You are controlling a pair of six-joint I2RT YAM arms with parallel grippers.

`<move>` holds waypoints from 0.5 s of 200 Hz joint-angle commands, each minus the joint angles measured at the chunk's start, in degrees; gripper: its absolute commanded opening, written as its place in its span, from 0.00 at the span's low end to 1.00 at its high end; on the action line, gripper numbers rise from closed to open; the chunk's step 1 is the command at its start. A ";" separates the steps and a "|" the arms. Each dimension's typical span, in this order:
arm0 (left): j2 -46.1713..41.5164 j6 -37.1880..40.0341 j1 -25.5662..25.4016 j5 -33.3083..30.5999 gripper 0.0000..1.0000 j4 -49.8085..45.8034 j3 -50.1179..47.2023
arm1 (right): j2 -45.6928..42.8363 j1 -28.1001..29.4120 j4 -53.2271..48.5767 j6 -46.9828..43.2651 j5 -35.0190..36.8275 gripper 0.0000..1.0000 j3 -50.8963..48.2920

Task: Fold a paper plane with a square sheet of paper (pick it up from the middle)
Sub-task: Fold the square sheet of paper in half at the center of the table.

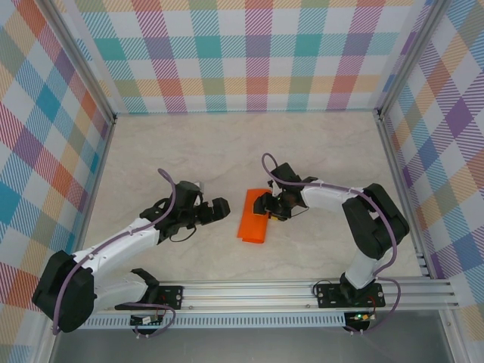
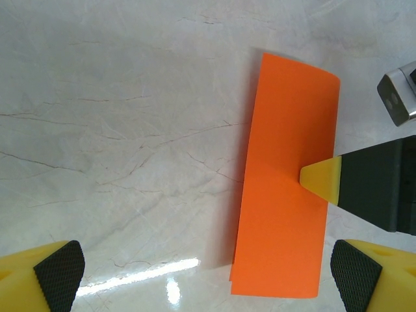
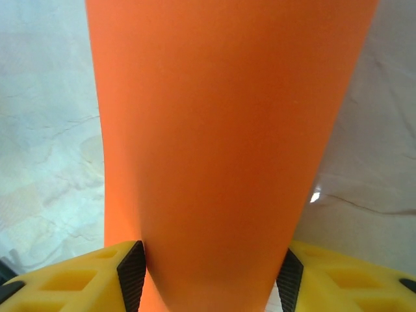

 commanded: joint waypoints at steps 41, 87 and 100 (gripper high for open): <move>2.88 2.01 -0.94 3.22 1.00 2.66 1.82 | -0.52 -0.07 -4.17 -2.36 1.25 0.60 0.58; 2.53 2.30 -0.89 3.64 1.00 3.22 1.46 | -1.66 -0.07 -2.66 -0.28 2.88 0.64 -0.58; 2.65 2.37 -0.94 3.53 1.00 2.98 1.79 | -1.41 -0.07 -3.10 -0.45 3.15 0.64 -0.29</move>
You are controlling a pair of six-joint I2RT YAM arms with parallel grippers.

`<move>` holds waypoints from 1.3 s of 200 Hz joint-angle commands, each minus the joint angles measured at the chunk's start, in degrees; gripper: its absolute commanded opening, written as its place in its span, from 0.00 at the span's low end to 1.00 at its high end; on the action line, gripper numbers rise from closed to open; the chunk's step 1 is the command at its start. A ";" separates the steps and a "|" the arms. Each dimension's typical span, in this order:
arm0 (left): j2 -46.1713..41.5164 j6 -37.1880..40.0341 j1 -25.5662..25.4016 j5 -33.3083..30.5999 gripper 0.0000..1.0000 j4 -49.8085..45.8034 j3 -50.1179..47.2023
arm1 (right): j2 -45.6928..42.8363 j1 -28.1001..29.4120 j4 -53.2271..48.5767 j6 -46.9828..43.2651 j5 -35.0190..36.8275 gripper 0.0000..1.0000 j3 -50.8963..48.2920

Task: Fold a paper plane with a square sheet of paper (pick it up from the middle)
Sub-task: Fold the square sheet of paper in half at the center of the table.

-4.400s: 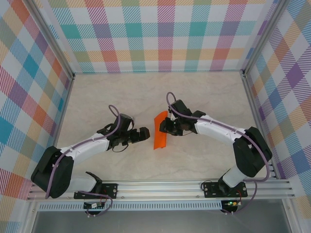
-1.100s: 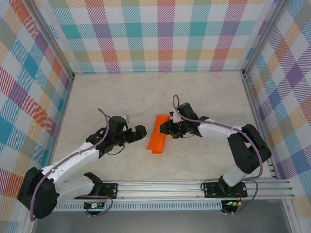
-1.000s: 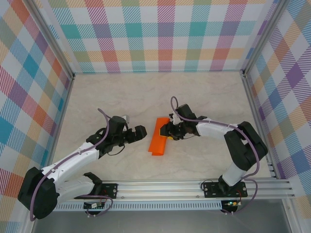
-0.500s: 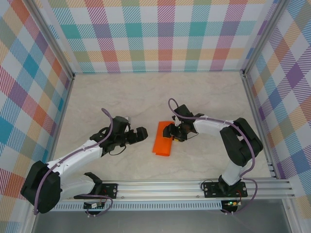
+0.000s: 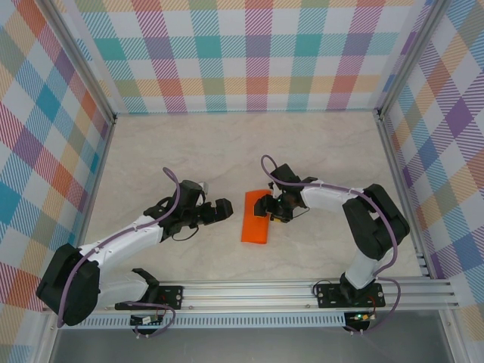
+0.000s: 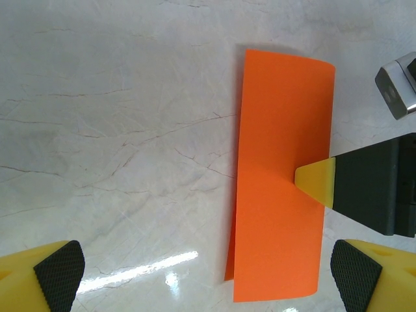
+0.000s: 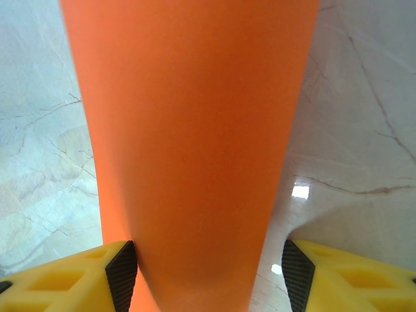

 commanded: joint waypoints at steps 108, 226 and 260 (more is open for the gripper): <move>-0.23 2.43 -0.93 -0.78 1.00 -0.97 2.15 | -2.69 -0.23 -6.66 0.92 6.24 0.71 0.54; 1.29 1.57 -0.92 0.02 1.00 1.12 2.31 | 1.00 1.22 -12.79 3.55 11.56 0.71 5.91; 1.49 1.98 -0.94 0.13 1.00 0.68 2.62 | 3.81 2.87 -14.57 2.50 12.10 0.73 8.51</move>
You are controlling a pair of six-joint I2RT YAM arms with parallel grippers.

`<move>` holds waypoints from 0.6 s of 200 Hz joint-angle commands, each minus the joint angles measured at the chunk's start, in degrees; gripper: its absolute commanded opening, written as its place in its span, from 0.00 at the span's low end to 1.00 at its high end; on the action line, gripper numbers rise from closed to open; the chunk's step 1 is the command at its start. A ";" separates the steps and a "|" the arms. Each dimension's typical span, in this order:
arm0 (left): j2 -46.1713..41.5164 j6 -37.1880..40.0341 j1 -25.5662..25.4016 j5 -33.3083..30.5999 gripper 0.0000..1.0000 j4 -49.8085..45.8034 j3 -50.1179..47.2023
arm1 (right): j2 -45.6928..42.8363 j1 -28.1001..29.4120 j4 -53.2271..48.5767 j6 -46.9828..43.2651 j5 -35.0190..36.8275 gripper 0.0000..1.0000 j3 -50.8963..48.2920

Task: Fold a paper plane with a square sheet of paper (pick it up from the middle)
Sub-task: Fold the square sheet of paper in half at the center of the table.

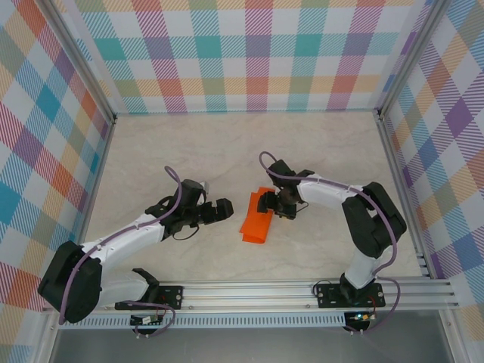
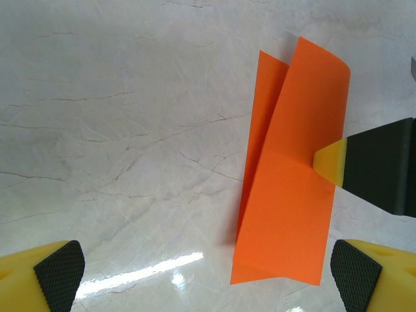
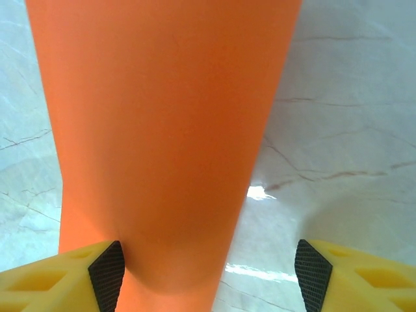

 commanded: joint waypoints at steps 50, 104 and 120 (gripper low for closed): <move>0.66 1.17 -0.92 0.46 1.00 0.68 2.01 | 1.81 1.54 -2.45 -3.51 -1.07 0.74 1.30; 1.34 0.93 -0.94 1.16 1.00 1.38 2.24 | 3.16 1.54 -5.45 -3.29 2.28 0.75 2.76; 1.33 0.98 -0.93 1.23 1.00 1.23 2.35 | 3.96 1.54 -5.64 -3.78 1.99 0.74 2.94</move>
